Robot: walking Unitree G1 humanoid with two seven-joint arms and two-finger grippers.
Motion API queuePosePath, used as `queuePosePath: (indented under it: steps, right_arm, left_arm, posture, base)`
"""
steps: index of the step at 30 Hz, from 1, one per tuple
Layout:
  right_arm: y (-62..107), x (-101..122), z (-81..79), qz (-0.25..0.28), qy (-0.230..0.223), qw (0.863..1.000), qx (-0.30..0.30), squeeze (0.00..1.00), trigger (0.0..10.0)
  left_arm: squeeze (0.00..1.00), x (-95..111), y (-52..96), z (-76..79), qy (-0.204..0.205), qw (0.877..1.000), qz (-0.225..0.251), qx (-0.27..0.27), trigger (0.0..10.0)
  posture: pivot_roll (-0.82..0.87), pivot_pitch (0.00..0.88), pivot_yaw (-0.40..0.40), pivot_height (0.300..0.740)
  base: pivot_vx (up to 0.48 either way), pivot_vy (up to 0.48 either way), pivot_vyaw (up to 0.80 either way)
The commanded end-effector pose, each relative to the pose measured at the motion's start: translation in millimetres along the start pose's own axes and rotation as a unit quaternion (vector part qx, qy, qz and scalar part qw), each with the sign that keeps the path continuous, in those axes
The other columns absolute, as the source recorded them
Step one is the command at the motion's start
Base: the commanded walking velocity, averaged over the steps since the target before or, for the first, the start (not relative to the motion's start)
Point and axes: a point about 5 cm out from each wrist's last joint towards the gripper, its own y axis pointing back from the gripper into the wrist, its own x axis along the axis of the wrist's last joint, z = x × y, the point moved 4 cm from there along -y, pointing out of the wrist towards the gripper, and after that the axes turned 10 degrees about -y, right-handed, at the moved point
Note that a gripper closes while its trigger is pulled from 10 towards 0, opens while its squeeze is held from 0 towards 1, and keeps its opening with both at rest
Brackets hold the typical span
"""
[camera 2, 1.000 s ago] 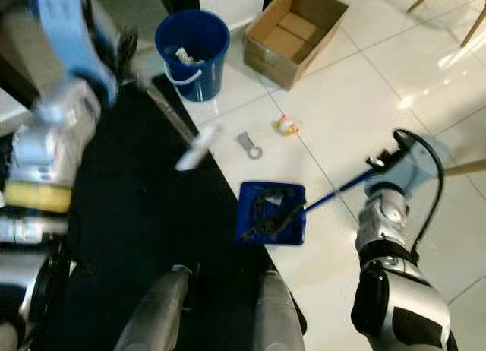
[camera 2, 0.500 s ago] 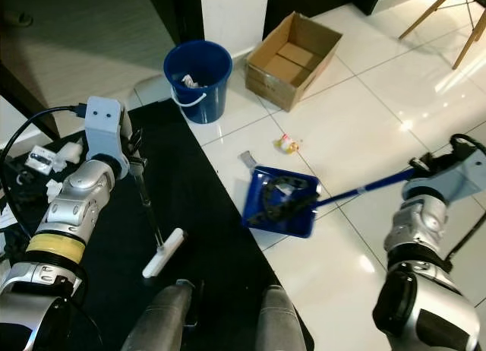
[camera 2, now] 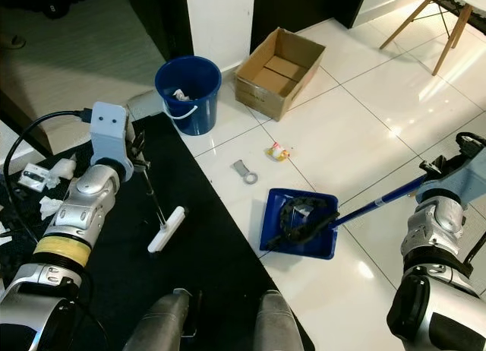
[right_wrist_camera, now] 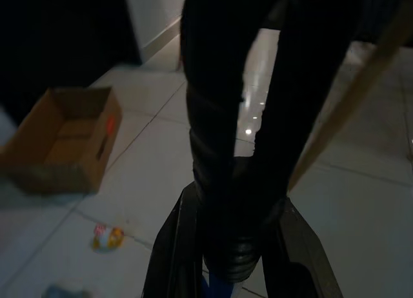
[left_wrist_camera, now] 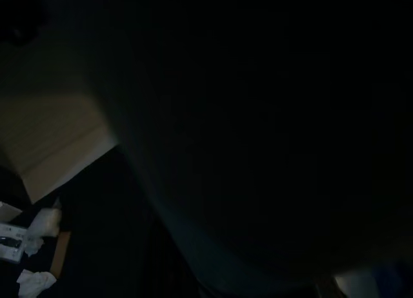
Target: Sweep floor
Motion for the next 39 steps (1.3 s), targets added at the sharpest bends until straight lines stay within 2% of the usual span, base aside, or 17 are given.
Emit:
queuePosePath:
  steps: [1,11,17,22,30,34,39]
  right_arm:
    - [-1.9,6.6,2.5,0.005,0.018,1.000,0.002,0.00,10.0]
    - [-3.1,12.9,-6.5,0.023,0.024,0.999,0.020,0.00,10.0]
    - [-3.4,13.2,-6.7,0.024,0.022,0.999,0.019,0.00,10.0]
    - [-3.3,12.2,-7.4,0.022,0.021,0.999,0.018,0.00,10.0]
    - [-1.5,8.5,-6.2,0.021,0.019,0.999,0.016,0.00,10.0]
    - [-1.3,8.6,-5.4,0.022,0.017,1.000,0.014,0.00,10.0]
    - [-1.9,10.0,-5.2,0.023,0.018,0.999,0.014,0.00,10.0]
  left_arm:
    - [0.00,-7.0,2.4,3.6,-0.015,1.000,-0.006,-0.002,10.0]
    - [0.00,-6.3,3.8,6.7,-0.011,1.000,0.003,0.002,10.0]
    - [0.00,-9.0,3.8,9.4,0.000,1.000,-0.003,0.003,10.0]
    - [0.00,-13.9,3.6,12.7,0.027,0.999,-0.016,0.009,10.0]
    - [0.00,-16.7,4.1,16.8,0.033,0.999,-0.022,0.004,10.0]
    - [0.00,-16.4,4.0,21.1,0.056,0.998,-0.022,-0.004,10.0]
    - [0.00,-16.3,3.2,24.3,0.054,0.998,-0.027,-0.015,10.0]
  posture:
    - [0.01,0.093,0.023,0.740]
    - [0.01,0.111,0.018,0.740]
    - [0.02,0.113,0.019,0.740]
    - [0.02,0.114,0.021,0.740]
    - [0.02,0.110,0.025,0.740]
    - [0.01,0.107,0.025,0.740]
    - [0.01,0.107,0.023,0.740]
  base:
    - [0.000,0.000,0.00]
    - [0.000,0.000,0.00]
    - [0.000,0.000,0.00]
    - [0.000,0.000,0.00]
    - [0.000,0.000,0.00]
    - [0.000,0.000,0.00]
    - [0.000,0.000,0.00]
